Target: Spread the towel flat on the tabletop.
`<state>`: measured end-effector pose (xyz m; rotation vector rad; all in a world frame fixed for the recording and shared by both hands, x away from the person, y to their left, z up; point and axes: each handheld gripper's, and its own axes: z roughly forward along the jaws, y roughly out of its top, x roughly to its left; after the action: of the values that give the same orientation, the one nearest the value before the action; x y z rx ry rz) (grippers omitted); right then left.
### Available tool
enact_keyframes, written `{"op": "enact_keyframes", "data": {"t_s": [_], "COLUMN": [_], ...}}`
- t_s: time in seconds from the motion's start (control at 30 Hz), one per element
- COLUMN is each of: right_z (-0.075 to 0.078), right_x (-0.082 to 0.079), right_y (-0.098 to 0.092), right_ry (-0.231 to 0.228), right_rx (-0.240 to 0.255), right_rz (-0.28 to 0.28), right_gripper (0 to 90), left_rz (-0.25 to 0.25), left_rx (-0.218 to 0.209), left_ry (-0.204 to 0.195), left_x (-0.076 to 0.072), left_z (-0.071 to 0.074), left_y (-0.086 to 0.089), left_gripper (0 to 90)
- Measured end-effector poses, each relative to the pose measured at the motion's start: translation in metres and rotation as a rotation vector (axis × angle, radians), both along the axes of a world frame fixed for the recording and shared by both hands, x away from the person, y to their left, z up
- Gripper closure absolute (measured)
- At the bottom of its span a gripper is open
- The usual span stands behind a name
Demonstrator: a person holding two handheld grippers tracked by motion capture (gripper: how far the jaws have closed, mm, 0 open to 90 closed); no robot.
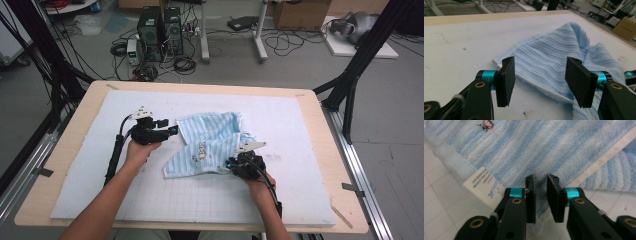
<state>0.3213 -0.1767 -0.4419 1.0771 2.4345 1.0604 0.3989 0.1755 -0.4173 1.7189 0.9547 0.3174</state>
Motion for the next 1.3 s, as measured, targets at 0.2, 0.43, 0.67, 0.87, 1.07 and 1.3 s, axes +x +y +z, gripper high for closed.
{"op": "enact_keyframes", "data": {"t_s": [0.2,0.43,0.67,0.87,1.07,1.3], "right_z": [0.006,0.008,0.013,0.015,0.007,-0.005], "right_x": [-0.013,-0.03,-0.049,-0.049,-0.028,-0.014], "right_y": [-0.013,-0.039,-0.07,-0.078,-0.035,-0.001], "right_ry": [-0.058,-0.072,-0.097,-0.085,-0.079,-0.003], "right_rx": [0.001,0.007,0.002,0.071,0.092,0.048], "right_rz": [0.001,-0.058,-0.125,-0.162,-0.098,0.017], "right_gripper": [89.3,89.3,89.3,65.6,48.0,81.9], "left_rz": [0.019,0.028,0.026,0.02,0.023,0.03], "left_rx": [-0.016,-0.031,-0.028,-0.026,-0.027,-0.022], "left_ry": [-0.003,-0.006,-0.003,0.004,0.003,0.004], "left_x": [-0.004,-0.006,-0.008,-0.008,-0.008,-0.009], "left_z": [-0.004,-0.005,-0.005,-0.009,-0.009,-0.007], "left_y": [0.006,0.009,0.01,0.005,0.005,0.01], "left_gripper": [42.3,42.3,42.2,42.2,42.0,41.5]}}
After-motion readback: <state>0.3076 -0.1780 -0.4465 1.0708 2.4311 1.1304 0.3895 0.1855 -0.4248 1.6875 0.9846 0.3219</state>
